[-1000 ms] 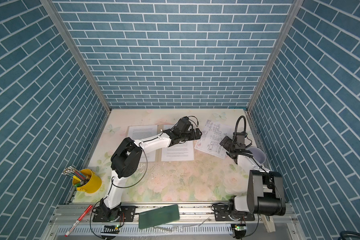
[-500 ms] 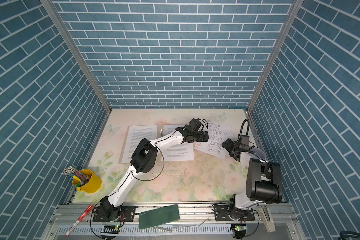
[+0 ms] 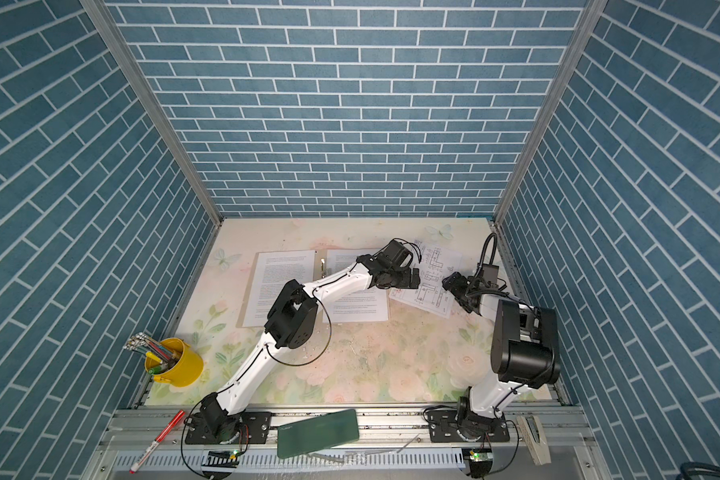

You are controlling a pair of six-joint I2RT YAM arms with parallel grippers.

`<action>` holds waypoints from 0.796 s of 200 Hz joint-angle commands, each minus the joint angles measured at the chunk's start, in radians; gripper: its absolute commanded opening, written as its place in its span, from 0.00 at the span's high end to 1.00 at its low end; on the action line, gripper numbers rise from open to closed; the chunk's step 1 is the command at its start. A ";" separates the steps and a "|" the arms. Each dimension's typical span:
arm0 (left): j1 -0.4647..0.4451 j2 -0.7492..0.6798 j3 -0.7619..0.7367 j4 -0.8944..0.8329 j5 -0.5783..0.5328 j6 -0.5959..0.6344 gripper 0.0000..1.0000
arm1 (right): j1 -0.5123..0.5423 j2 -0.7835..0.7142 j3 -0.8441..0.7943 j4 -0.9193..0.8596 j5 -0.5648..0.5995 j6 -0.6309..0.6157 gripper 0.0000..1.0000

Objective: Put the files into the folder

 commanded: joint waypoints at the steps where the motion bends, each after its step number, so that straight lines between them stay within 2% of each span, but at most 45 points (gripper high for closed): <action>1: -0.008 0.044 -0.009 -0.075 0.044 -0.016 0.00 | -0.001 0.048 0.004 -0.059 -0.050 -0.011 0.17; 65: -0.009 0.029 -0.059 -0.008 0.106 -0.060 0.00 | -0.003 0.051 -0.004 -0.073 -0.091 -0.012 0.18; 159: -0.009 -0.039 -0.212 0.207 0.187 -0.169 0.00 | -0.014 0.038 -0.031 -0.058 -0.144 0.009 0.18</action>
